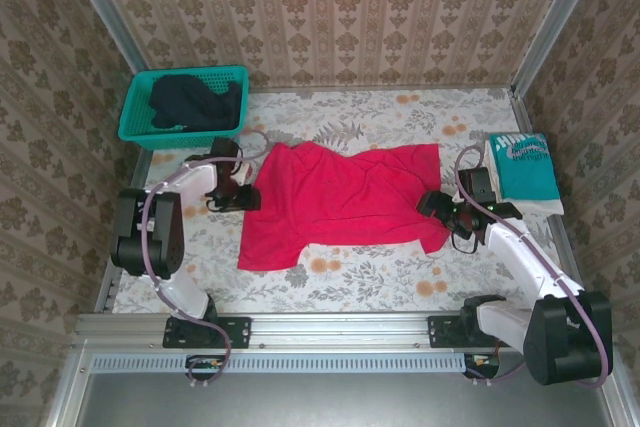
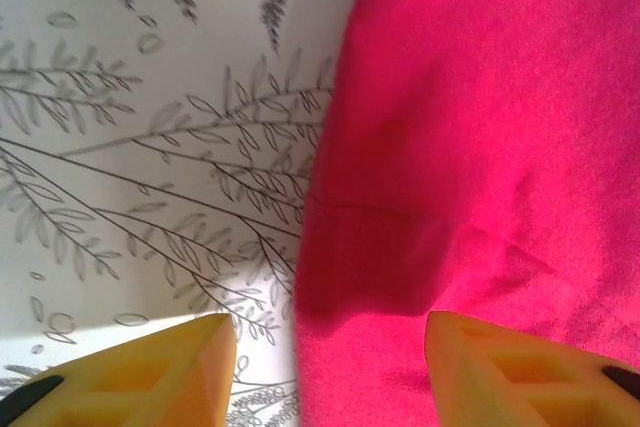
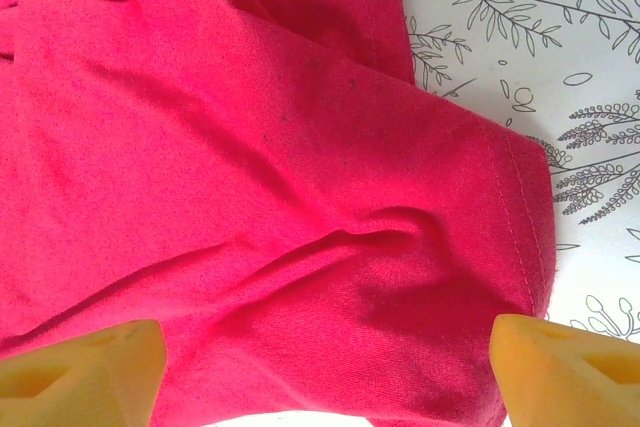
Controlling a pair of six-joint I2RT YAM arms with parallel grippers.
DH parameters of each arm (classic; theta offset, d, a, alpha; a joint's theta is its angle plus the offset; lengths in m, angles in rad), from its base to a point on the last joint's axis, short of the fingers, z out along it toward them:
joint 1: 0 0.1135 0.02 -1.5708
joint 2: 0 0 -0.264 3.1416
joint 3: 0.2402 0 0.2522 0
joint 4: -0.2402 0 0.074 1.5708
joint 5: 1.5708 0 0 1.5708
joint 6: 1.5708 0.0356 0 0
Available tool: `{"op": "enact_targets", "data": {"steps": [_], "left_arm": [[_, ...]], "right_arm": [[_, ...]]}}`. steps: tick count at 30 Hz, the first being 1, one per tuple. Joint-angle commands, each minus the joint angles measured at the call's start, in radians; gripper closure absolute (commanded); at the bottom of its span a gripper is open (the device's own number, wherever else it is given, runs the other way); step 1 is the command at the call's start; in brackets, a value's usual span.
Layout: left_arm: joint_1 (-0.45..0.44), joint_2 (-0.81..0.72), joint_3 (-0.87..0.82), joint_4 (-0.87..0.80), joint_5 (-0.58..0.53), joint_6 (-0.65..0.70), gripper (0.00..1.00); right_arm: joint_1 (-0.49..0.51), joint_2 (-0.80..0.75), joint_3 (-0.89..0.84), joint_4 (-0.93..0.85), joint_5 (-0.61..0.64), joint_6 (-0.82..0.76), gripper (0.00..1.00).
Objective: Fold and stack the t-shirts
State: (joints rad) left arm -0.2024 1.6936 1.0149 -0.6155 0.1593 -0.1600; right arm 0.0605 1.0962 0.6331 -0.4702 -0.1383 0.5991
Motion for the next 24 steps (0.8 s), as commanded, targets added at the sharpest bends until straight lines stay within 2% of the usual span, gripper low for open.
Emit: {"op": "enact_targets", "data": {"steps": [1, 6, 9, 12, 13, 16, 19, 21, 24], "left_arm": [[-0.015, 0.010, -0.028, 0.017, -0.001, -0.022, 0.50], [-0.044, 0.061, -0.004, 0.002, -0.032, -0.039, 0.60], [-0.052, 0.076, 0.013, -0.027, -0.061, -0.039, 0.75], [-0.054, 0.069, 0.012, -0.034, -0.085, -0.045, 0.96], [-0.052, 0.063, 0.009, -0.035, -0.091, -0.047, 1.00], [-0.052, 0.035, -0.006, -0.027, -0.093, -0.063, 1.00], [-0.048, -0.001, -0.026, -0.013, -0.072, -0.098, 1.00], [-0.040, -0.032, -0.046, 0.003, -0.057, -0.138, 1.00], [-0.010, -0.080, -0.087, 0.039, -0.025, -0.217, 1.00]], "right_arm": [[-0.005, -0.005, -0.004, 0.008, 0.010, 0.004, 0.15], [-0.005, 0.018, 0.004, 0.014, 0.003, 0.001, 0.14], [-0.005, 0.016, 0.002, 0.019, 0.009, 0.001, 0.14], [-0.005, 0.016, -0.001, 0.018, 0.014, 0.002, 0.14], [-0.005, 0.016, -0.003, 0.016, 0.016, 0.003, 0.14], [-0.005, 0.004, -0.003, -0.006, 0.040, 0.018, 0.14], [-0.006, -0.024, -0.002, -0.089, 0.138, 0.063, 0.15], [-0.012, -0.048, -0.015, -0.128, 0.178, 0.097, 0.20], [-0.034, -0.072, -0.057, -0.148, 0.174, 0.179, 0.28]]}}
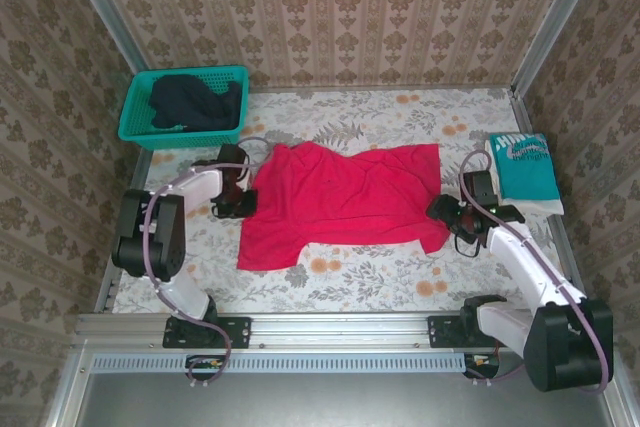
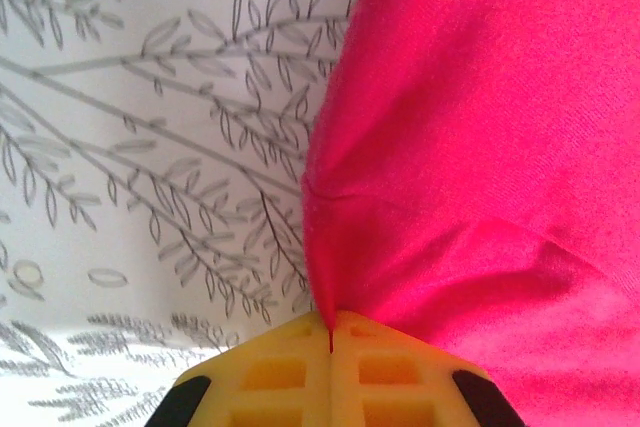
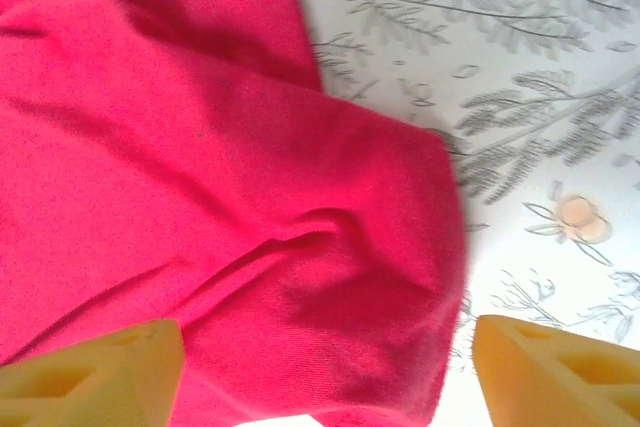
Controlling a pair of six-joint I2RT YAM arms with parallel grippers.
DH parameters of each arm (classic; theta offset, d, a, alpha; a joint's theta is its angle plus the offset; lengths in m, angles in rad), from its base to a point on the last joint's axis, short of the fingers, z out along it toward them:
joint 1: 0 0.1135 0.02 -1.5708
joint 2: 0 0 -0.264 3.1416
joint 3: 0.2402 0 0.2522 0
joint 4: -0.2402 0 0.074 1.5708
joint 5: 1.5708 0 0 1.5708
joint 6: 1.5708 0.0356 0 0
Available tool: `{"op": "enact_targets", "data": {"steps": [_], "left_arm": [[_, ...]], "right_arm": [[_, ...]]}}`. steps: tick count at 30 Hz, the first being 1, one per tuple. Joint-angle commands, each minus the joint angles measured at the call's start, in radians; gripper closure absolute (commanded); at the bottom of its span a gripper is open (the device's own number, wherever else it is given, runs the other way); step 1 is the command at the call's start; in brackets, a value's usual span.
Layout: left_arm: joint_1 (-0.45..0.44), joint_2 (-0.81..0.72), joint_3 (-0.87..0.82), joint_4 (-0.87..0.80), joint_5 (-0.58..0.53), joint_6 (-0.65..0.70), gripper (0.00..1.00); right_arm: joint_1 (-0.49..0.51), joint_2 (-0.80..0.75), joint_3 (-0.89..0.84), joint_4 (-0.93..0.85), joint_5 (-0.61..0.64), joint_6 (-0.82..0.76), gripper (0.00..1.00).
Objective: Fold and stack the t-shirts
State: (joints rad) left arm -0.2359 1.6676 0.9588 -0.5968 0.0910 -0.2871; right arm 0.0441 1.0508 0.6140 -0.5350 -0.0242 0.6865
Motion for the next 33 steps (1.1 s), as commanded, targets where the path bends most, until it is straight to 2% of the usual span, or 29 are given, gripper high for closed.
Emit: {"op": "enact_targets", "data": {"steps": [1, 3, 7, 8, 13, 18, 20, 24, 27, 30, 31, 33], "left_arm": [[0.039, -0.067, -0.043, 0.040, 0.058, -0.111, 1.00], [0.061, -0.085, -0.065, 0.074, 0.080, -0.137, 1.00], [0.078, -0.091, -0.076, 0.099, 0.099, -0.147, 1.00], [0.081, -0.094, -0.078, 0.103, 0.102, -0.147, 1.00], [0.094, -0.122, -0.109, 0.146, 0.131, -0.171, 1.00], [0.108, -0.176, -0.143, 0.150, 0.102, -0.186, 1.00], [0.115, -0.197, -0.156, 0.148, 0.088, -0.192, 1.00], [0.122, -0.218, -0.169, 0.143, 0.087, -0.194, 1.00], [0.121, -0.218, -0.176, 0.147, 0.098, -0.201, 1.00], [0.121, -0.221, -0.174, 0.145, 0.101, -0.205, 1.00], [0.119, -0.223, -0.174, 0.145, 0.101, -0.205, 1.00], [0.121, -0.226, -0.172, 0.145, 0.099, -0.207, 1.00]], "right_arm": [[-0.027, -0.032, -0.061, -0.075, 0.038, 0.121, 0.30], [-0.048, -0.035, -0.108, -0.025, -0.025, 0.175, 0.34], [-0.078, 0.000, -0.187, 0.215, -0.220, 0.218, 0.43], [-0.078, 0.016, -0.184, 0.229, -0.227, 0.220, 0.45], [-0.082, 0.085, -0.147, 0.221, -0.188, 0.179, 0.68], [-0.102, 0.113, -0.091, 0.224, -0.113, 0.086, 0.93], [-0.104, 0.152, -0.041, 0.219, -0.086, 0.037, 0.97], [-0.105, 0.265, 0.082, 0.198, -0.033, -0.049, 0.97], [-0.105, 0.334, 0.169, 0.174, -0.024, -0.102, 0.91], [-0.105, 0.362, 0.197, 0.136, -0.019, -0.117, 0.47], [-0.105, 0.348, 0.178, 0.136, -0.001, -0.107, 0.36], [-0.106, 0.254, 0.127, 0.136, 0.040, -0.073, 0.29]]}}
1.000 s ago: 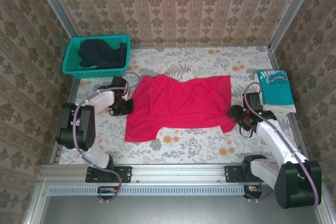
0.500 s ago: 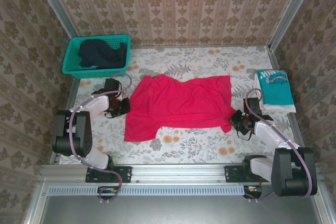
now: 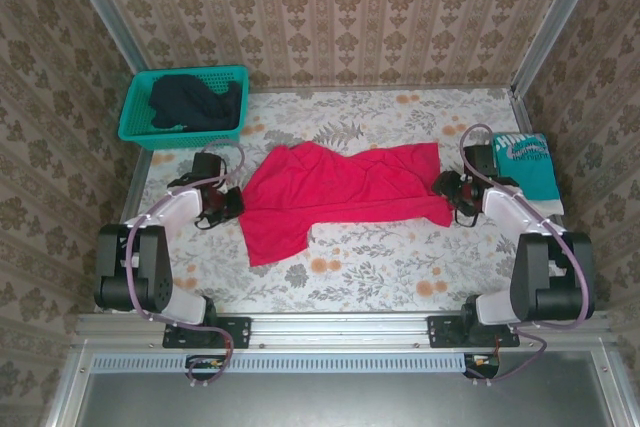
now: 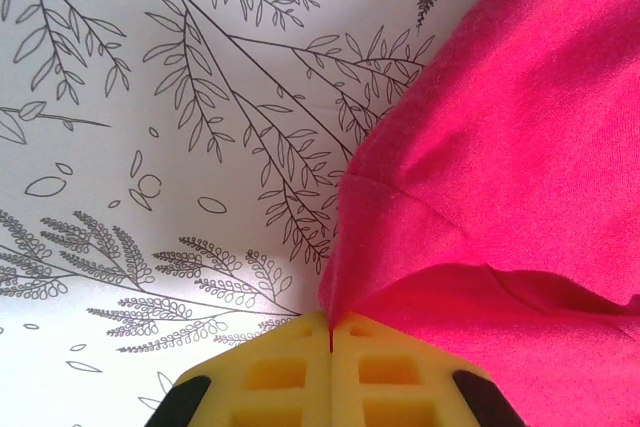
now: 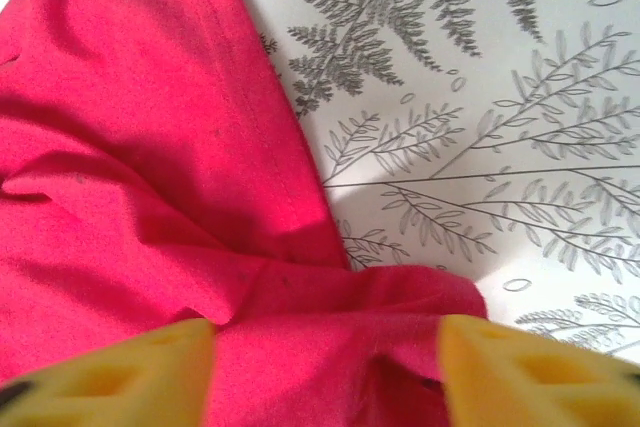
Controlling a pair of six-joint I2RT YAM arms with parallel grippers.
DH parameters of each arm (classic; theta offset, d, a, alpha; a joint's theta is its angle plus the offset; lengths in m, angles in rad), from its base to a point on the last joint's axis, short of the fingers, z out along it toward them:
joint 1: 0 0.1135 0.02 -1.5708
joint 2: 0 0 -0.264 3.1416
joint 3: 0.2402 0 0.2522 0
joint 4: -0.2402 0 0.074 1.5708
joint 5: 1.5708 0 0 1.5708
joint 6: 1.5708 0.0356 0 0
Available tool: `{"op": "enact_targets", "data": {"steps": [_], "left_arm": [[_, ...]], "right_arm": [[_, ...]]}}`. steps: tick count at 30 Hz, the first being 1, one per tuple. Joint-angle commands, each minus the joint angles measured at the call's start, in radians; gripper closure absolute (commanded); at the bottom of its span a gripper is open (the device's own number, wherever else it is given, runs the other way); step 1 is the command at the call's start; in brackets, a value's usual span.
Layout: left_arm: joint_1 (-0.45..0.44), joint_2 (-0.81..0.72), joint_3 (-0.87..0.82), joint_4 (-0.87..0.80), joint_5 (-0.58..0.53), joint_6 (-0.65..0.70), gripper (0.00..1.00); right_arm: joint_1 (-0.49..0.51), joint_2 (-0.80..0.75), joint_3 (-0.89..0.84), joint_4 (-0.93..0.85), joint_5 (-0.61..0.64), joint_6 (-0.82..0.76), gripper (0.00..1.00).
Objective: Fold and stack the t-shirts
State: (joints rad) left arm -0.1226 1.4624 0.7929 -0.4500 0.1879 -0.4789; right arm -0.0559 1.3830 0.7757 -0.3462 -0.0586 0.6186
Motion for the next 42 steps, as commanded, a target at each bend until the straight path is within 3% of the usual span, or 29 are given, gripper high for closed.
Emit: {"op": "enact_targets", "data": {"steps": [1, 3, 8, 12, 19, 27, 34, 38, 42], "left_arm": [[0.007, -0.022, -0.006, -0.003, 0.001, -0.016, 1.00], [0.006, -0.019, -0.004, 0.000, 0.002, -0.017, 1.00], [0.007, -0.002, 0.009, 0.004, 0.002, -0.010, 1.00], [0.006, 0.020, 0.020, 0.012, 0.007, -0.003, 1.00], [0.008, 0.032, 0.025, 0.014, 0.006, 0.006, 1.00], [0.007, 0.010, 0.015, 0.020, 0.007, 0.002, 1.00], [0.006, 0.019, 0.011, 0.029, 0.014, 0.004, 1.00], [0.007, 0.023, 0.012, 0.033, 0.012, 0.006, 1.00], [0.006, 0.024, 0.015, 0.033, 0.012, 0.011, 1.00]], "right_arm": [[-0.008, -0.123, -0.066, -0.057, 0.089, 0.018, 0.29], [-0.016, -0.200, -0.119, -0.074, 0.089, 0.067, 0.31], [-0.025, -0.335, -0.228, -0.140, 0.015, 0.182, 0.51], [-0.028, -0.348, -0.289, -0.084, -0.056, 0.237, 0.67], [-0.028, -0.194, -0.285, 0.081, -0.107, 0.240, 0.68], [-0.029, -0.057, -0.212, 0.098, -0.080, 0.178, 0.61], [-0.031, 0.033, -0.172, 0.111, -0.068, 0.151, 0.61], [-0.031, 0.042, -0.157, 0.103, -0.054, 0.132, 0.71], [-0.032, 0.059, -0.127, 0.069, -0.041, 0.110, 0.92]]}}
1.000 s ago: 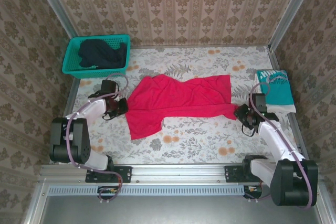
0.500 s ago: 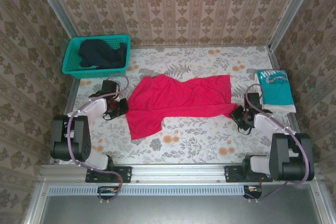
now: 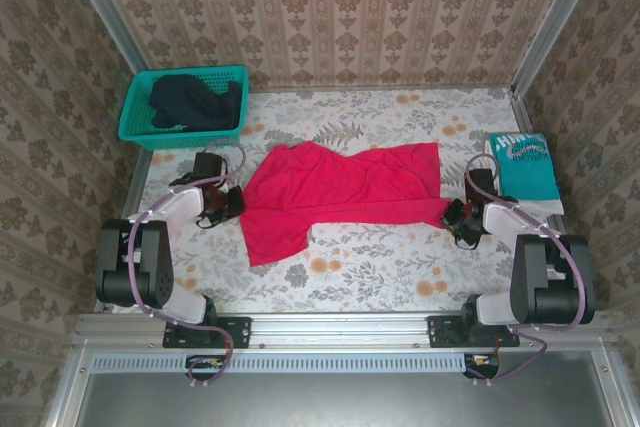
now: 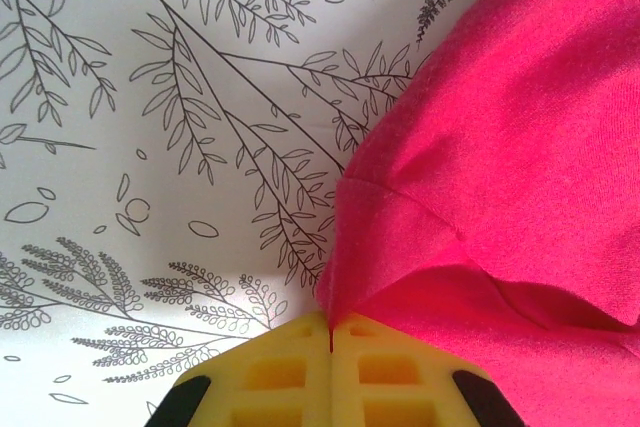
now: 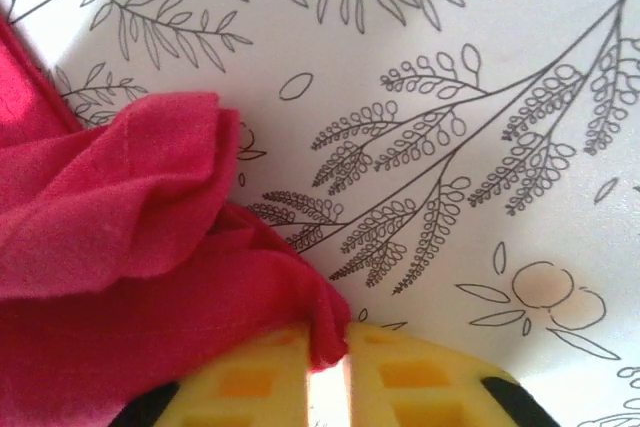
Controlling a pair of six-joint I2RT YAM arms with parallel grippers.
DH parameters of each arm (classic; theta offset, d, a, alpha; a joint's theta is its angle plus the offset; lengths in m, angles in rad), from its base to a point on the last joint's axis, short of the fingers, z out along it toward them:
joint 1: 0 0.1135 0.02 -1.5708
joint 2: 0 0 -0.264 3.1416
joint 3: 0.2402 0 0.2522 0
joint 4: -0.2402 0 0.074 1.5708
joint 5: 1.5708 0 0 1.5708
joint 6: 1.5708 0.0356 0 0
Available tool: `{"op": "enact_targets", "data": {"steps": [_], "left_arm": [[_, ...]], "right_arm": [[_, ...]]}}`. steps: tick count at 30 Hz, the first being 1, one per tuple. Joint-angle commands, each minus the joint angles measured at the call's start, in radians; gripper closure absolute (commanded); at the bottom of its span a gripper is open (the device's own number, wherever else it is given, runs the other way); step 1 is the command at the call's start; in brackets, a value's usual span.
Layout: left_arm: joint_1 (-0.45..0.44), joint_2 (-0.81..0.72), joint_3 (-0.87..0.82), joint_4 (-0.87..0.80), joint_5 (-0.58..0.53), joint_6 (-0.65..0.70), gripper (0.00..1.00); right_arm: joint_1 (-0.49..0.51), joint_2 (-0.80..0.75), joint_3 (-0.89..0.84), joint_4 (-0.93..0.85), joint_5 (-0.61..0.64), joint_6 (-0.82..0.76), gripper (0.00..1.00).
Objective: Fold and stack the t-shirts
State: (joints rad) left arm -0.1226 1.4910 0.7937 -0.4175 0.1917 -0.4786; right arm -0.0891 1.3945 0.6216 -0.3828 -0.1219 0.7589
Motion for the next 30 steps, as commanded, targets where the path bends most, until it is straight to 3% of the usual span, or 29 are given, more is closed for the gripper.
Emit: {"op": "enact_targets", "data": {"steps": [1, 7, 17, 30], "left_arm": [[0.006, -0.006, 0.014, -0.001, 0.008, 0.011, 1.00], [0.007, -0.024, 0.011, -0.010, 0.004, 0.011, 1.00], [0.009, -0.051, 0.029, -0.047, -0.018, 0.031, 1.00], [0.015, -0.073, 0.044, -0.106, -0.031, 0.087, 1.00]], "right_arm": [[0.002, 0.044, 0.031, 0.100, 0.019, -0.033, 0.97], [0.002, -0.063, 0.030, 0.023, 0.025, -0.030, 1.00], [0.000, -0.293, 0.080, -0.255, 0.192, -0.073, 1.00], [-0.027, -0.311, 0.093, -0.298, 0.182, -0.098, 1.00]]}}
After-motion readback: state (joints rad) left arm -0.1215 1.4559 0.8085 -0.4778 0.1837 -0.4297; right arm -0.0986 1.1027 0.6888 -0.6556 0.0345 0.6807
